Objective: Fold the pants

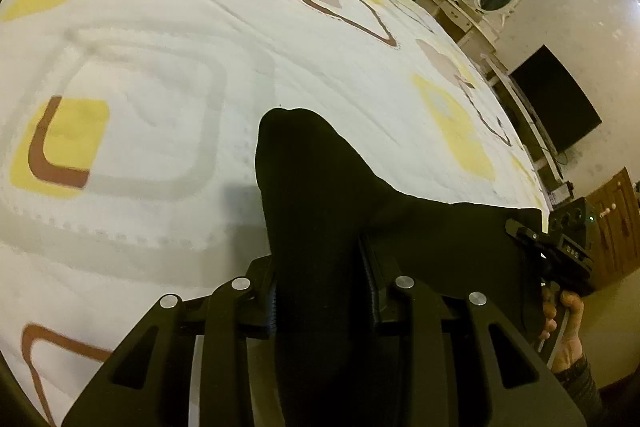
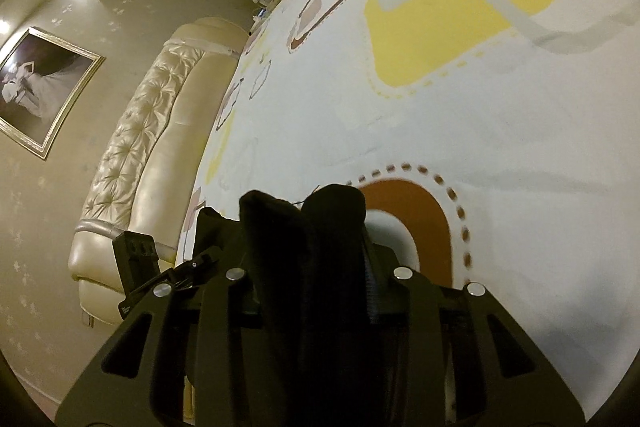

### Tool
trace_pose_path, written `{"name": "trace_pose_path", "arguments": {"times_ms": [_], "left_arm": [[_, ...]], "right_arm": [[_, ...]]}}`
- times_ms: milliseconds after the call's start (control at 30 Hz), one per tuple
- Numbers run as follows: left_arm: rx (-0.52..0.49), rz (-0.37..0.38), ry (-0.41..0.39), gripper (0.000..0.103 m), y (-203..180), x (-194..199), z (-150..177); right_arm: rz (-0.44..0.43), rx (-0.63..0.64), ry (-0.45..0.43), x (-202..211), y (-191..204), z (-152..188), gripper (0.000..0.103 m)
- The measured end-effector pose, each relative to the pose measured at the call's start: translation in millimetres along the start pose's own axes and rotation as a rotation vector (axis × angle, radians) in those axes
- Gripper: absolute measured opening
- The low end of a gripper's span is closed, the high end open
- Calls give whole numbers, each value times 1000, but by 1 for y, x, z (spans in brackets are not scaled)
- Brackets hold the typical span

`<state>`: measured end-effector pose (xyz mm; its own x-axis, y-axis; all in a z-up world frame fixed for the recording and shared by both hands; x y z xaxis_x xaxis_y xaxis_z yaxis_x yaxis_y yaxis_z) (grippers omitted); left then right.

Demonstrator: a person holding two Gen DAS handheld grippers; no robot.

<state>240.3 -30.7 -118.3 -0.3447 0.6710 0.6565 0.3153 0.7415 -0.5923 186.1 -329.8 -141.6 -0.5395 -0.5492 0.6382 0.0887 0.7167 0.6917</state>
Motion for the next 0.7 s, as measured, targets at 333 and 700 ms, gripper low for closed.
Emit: {"name": "trace_pose_path", "arguments": {"times_ms": [333,700], "left_arm": [[-3,-89,-14,32,20,-6,-30],[-11,-120,-9,33,26,-12,-32]], "right_arm": [[4,-23,3,-28,2,-22,32],[-24,-74,8,-36,-13,-21,32]]}}
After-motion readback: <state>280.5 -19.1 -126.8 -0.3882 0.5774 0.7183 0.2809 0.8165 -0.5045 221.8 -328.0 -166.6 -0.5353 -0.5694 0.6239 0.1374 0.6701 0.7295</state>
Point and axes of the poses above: each gripper's, at about its wrist camera, not at the fingertips, and x roughly against the way its jaws point, y to its left, z to its underside, the point moved 7 cm from there along -x, roughly the way its jaws point, and after that the axes turned 10 degrees about z, right-handed, at the moved point
